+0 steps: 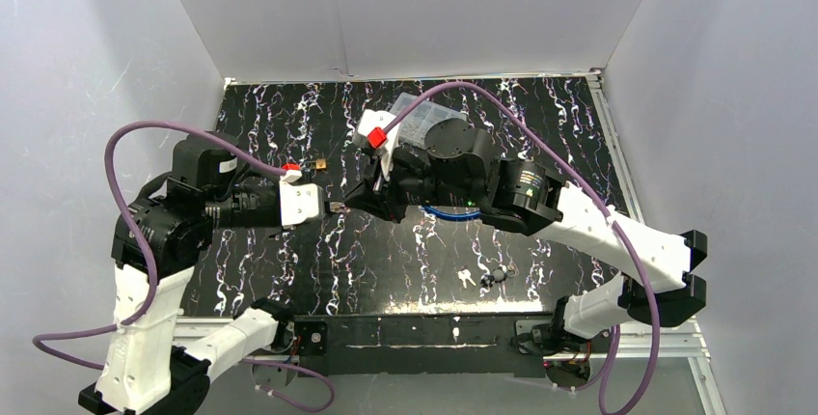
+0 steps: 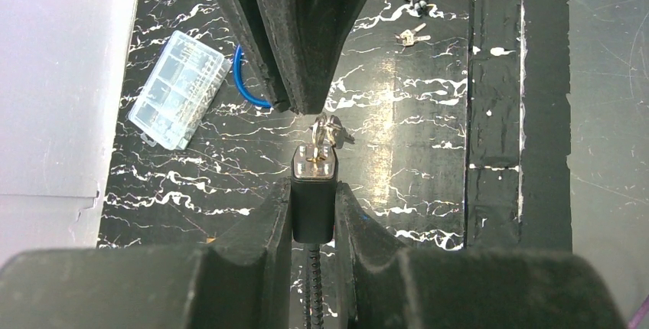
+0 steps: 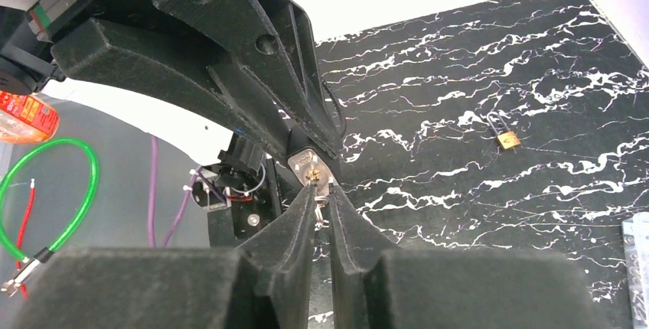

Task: Unlock with the key

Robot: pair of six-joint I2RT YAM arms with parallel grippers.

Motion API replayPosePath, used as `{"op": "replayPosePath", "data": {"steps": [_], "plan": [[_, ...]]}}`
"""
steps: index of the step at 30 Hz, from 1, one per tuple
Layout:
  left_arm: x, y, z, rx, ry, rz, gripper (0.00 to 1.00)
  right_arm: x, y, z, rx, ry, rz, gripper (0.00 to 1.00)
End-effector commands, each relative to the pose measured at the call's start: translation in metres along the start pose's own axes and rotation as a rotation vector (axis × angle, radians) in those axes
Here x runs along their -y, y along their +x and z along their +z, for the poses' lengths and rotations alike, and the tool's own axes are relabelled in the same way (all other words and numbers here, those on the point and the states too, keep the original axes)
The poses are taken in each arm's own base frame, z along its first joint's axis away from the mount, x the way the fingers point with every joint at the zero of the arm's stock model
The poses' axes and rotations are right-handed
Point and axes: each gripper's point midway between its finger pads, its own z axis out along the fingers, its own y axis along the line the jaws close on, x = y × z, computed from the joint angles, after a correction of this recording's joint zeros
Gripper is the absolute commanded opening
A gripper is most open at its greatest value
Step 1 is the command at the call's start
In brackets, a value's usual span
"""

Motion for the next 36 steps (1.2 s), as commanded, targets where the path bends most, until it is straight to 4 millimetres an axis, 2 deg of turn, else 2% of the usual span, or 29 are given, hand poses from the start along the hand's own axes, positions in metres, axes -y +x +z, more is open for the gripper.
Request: {"op": "replayPosePath", "data": {"steps": [1,9,25,36], "plan": [[0.003,-0.011,-0.006,0.035,0.002,0.029,0.0,-0.009,-0.009,-0.013,0.039,-0.036,-0.006,0.17],[0.004,-0.011,-0.006,0.033,0.003,0.033,0.0,-0.014,-0.002,-0.015,0.029,-0.061,0.006,0.18],[0.005,-0.013,-0.007,0.042,0.005,0.035,0.0,-0.011,-0.012,-0.003,0.056,-0.055,0.0,0.15],[0.006,-0.015,-0.009,0.045,0.005,0.039,0.0,-0.012,-0.017,0.004,0.068,-0.062,0.003,0.04]]}}
